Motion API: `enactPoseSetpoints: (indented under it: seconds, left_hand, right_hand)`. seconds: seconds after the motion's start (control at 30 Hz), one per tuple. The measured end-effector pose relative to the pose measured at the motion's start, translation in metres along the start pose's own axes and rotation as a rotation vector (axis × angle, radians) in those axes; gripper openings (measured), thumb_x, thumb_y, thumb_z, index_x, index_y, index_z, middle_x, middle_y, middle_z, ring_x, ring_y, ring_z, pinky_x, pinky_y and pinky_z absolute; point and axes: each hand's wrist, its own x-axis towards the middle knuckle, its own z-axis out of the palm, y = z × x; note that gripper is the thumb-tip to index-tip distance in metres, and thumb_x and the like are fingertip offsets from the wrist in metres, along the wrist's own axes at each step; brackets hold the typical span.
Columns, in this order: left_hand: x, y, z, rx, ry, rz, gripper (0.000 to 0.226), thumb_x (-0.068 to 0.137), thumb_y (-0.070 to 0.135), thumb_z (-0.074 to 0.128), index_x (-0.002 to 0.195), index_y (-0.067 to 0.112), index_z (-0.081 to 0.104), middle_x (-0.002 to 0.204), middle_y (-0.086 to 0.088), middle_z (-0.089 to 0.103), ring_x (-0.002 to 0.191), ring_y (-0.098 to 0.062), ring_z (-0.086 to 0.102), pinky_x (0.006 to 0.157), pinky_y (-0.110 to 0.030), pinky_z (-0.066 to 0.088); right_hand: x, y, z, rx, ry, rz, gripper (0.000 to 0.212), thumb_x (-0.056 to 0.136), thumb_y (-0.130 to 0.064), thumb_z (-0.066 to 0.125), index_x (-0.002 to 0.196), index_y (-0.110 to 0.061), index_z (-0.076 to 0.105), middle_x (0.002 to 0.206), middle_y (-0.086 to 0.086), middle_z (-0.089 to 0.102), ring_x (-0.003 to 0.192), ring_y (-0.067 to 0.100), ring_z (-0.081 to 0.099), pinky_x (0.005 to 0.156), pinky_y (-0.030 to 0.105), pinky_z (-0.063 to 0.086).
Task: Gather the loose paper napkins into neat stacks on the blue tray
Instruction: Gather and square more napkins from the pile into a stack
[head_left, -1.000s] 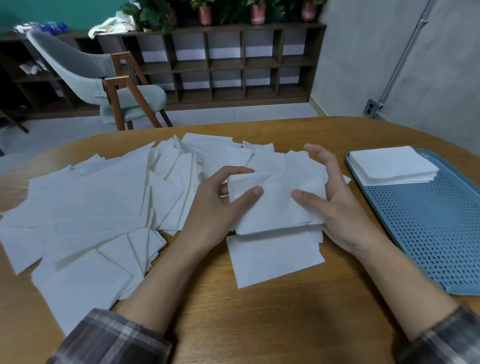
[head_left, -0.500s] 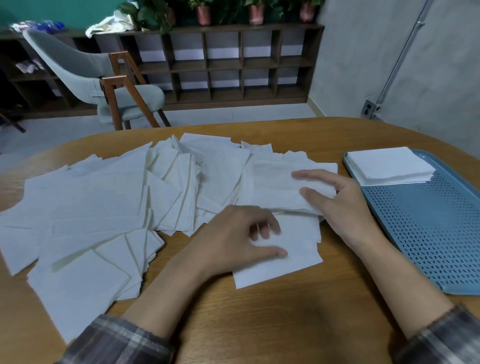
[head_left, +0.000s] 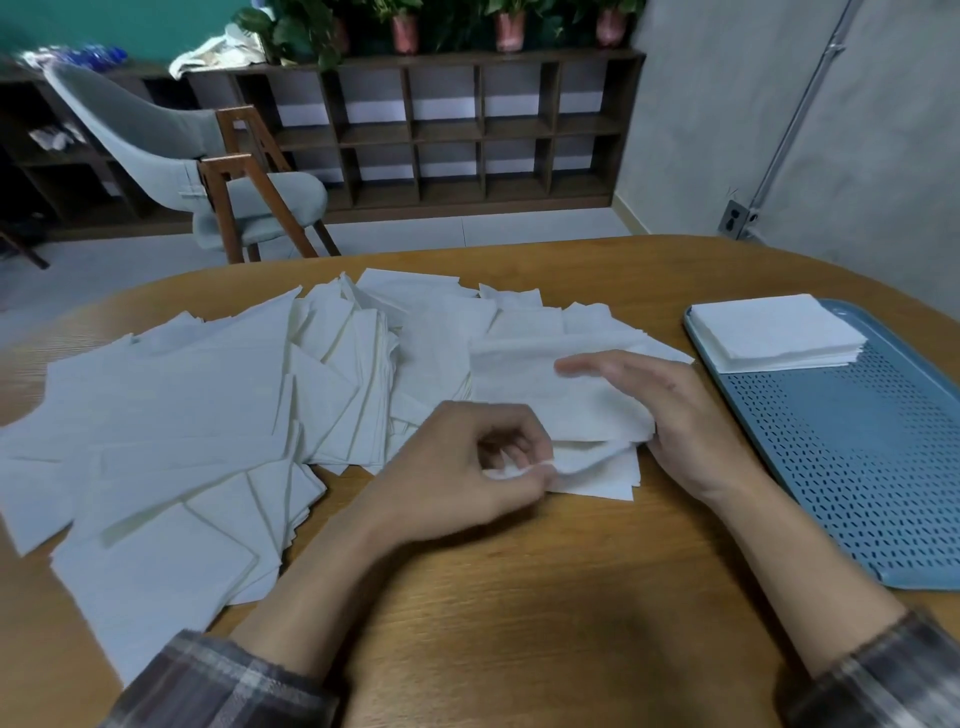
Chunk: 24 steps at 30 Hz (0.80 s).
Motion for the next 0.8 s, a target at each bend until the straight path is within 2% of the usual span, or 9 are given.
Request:
enactPoseSetpoints:
  seconds: [0.1,0.13,0.2,0.27,0.37,0.47,0.57,0.67,0.8]
  left_hand:
    - [0.002,0.002,-0.008,-0.183,0.135,-0.028,0.009,0.094,0.009,0.075,0.088,0.016,0.076,0.073,0.003,0.064,0.072,-0.010,0.056,0.072,-0.020,0.045]
    - [0.003,0.002,-0.010,-0.210,0.168,-0.043,0.008,0.095,0.011,0.075,0.090,0.016,0.077,0.073,-0.001,0.065,0.071,-0.009,0.056,0.071,-0.017,0.045]
    - [0.005,0.003,-0.012,-0.239,0.197,-0.081,0.003,0.096,0.016,0.076,0.094,0.017,0.079,0.078,-0.009,0.069,0.072,-0.008,0.058,0.071,-0.013,0.045]
    - [0.005,0.002,-0.011,-0.240,0.247,-0.113,0.005,0.093,0.024,0.080,0.098,0.023,0.080,0.085,-0.003,0.075,0.080,-0.007,0.067,0.074,-0.013,0.049]
    - [0.006,-0.002,-0.010,-0.201,0.358,-0.099,0.015,0.087,0.029,0.086,0.102,0.029,0.080,0.095,0.007,0.077,0.093,-0.010,0.073,0.086,-0.018,0.056]
    - [0.007,-0.005,-0.011,-0.193,0.432,-0.074,0.018,0.088,0.024,0.086,0.104,0.029,0.079,0.091,0.006,0.076,0.092,-0.010,0.072,0.086,-0.019,0.055]
    - [0.008,-0.004,-0.010,-0.200,0.446,-0.080,0.021,0.087,0.024,0.087,0.105,0.028,0.078,0.088,0.006,0.077,0.090,-0.008,0.072,0.081,-0.014,0.052]
    - [0.009,-0.004,-0.009,-0.189,0.449,-0.074,0.019,0.088,0.027,0.085,0.105,0.029,0.078,0.088,0.009,0.078,0.092,-0.006,0.072,0.084,-0.015,0.053]
    - [0.009,-0.003,-0.006,-0.198,0.477,-0.052,0.015,0.090,0.024,0.083,0.104,0.026,0.078,0.087,0.010,0.079,0.097,-0.004,0.073,0.091,-0.014,0.051]
  right_hand:
    - [-0.004,-0.002,0.003,0.011,-0.113,0.012,0.049,0.089,-0.067,0.062,0.113,-0.029,0.081,0.127,-0.009,0.075,0.131,0.009,0.061,0.113,0.031,0.038]
    - [-0.005,-0.003,0.005,-0.001,-0.130,0.025,0.045,0.088,-0.065,0.067,0.111,-0.030,0.081,0.124,-0.010,0.076,0.127,0.007,0.063,0.107,0.027,0.043]
    - [-0.006,-0.004,0.010,0.002,-0.095,0.047,0.026,0.090,-0.044,0.077,0.106,-0.024,0.082,0.114,-0.010,0.079,0.113,0.004,0.069,0.091,0.017,0.050]
    - [-0.006,-0.003,0.013,0.009,-0.011,0.074,0.018,0.089,-0.029,0.076,0.103,-0.020,0.082,0.105,-0.009,0.081,0.101,0.005,0.074,0.081,0.016,0.052]
    - [-0.005,-0.005,0.015,0.008,0.035,0.120,0.015,0.092,-0.027,0.075,0.105,-0.021,0.081,0.105,-0.009,0.081,0.099,0.006,0.075,0.081,0.021,0.052]
    - [-0.006,-0.010,0.016,0.016,-0.033,0.098,0.027,0.093,-0.022,0.074,0.120,-0.025,0.074,0.113,-0.014,0.077,0.106,0.002,0.070,0.081,0.014,0.051]
    - [-0.008,-0.012,0.019,-0.020,-0.079,0.079,0.047,0.093,-0.027,0.074,0.136,-0.042,0.061,0.123,-0.020,0.068,0.113,0.000,0.065,0.087,0.016,0.050]
    - [-0.007,-0.012,0.020,-0.076,-0.081,0.073,0.061,0.092,-0.041,0.072,0.143,-0.058,0.046,0.148,-0.028,0.050,0.137,0.000,0.049,0.112,0.031,0.045]
    - [-0.007,-0.014,0.021,-0.071,-0.076,0.081,0.067,0.091,-0.044,0.070,0.147,-0.061,0.038,0.154,-0.027,0.045,0.141,0.003,0.047,0.120,0.042,0.042]
